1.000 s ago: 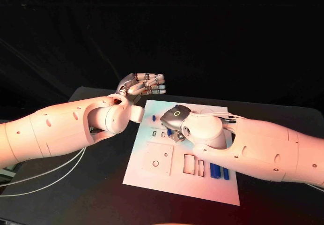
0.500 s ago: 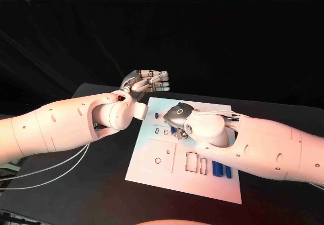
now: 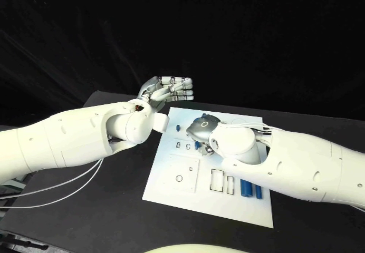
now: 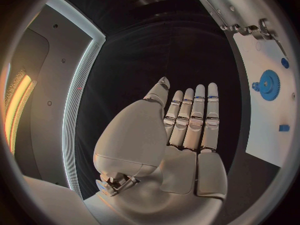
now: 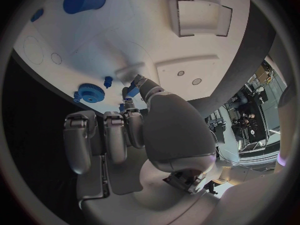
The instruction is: Assemble the parts on the task board
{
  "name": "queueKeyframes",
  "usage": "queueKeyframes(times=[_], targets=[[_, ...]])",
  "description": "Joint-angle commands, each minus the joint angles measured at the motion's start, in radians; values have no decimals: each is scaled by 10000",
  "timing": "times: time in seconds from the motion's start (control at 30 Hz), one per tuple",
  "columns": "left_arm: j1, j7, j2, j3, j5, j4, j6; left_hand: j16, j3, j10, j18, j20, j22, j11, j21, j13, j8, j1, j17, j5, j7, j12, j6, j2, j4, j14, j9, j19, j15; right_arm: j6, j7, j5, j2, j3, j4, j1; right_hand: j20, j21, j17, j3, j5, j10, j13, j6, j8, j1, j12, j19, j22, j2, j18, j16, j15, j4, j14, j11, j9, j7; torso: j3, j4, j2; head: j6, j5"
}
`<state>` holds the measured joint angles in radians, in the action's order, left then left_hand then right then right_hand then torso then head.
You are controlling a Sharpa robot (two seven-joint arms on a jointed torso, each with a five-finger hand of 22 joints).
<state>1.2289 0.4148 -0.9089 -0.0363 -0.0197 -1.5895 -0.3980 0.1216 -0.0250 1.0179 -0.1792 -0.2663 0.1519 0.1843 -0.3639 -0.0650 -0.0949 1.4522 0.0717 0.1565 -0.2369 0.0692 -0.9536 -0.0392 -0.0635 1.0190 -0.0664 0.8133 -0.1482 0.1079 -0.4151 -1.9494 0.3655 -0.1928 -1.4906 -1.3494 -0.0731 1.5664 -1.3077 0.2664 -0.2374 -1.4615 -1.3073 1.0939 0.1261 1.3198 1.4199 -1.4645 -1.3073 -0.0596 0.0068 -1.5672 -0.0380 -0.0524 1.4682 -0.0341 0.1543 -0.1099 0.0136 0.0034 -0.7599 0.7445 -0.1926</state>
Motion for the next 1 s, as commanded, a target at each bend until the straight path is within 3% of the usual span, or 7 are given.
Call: queueKeyframes(times=[0.03,1.0], targets=[[10,47,24,-6,-10,-4,174,-63,-45,19,-40,-34,-12,30,-40,-2,40,-78,5,0,-31,-35,-63,14,27,98,2,-48,2,218,-14,-169,-16,-6,8,3,46,44,-2631,38,-59,-55,-1363,49,21,-74,49,-1063,-2635,55,-68,-36,-57,-2,1026,33,0,16,3,5,3,24,-16],[10,29,16,-6,-10,-5,173,-92,-59,8,-40,-36,-18,31,-44,-1,62,-79,4,-1,-28,-42,-66,29,52,99,2,-56,-1,528,-147,-208,68,-17,-22,5,75,44,-2631,34,-53,-57,-1361,67,29,-123,45,-1063,-2635,41,-68,-36,-84,-13,1026,50,9,33,6,-7,1,56,-21]])
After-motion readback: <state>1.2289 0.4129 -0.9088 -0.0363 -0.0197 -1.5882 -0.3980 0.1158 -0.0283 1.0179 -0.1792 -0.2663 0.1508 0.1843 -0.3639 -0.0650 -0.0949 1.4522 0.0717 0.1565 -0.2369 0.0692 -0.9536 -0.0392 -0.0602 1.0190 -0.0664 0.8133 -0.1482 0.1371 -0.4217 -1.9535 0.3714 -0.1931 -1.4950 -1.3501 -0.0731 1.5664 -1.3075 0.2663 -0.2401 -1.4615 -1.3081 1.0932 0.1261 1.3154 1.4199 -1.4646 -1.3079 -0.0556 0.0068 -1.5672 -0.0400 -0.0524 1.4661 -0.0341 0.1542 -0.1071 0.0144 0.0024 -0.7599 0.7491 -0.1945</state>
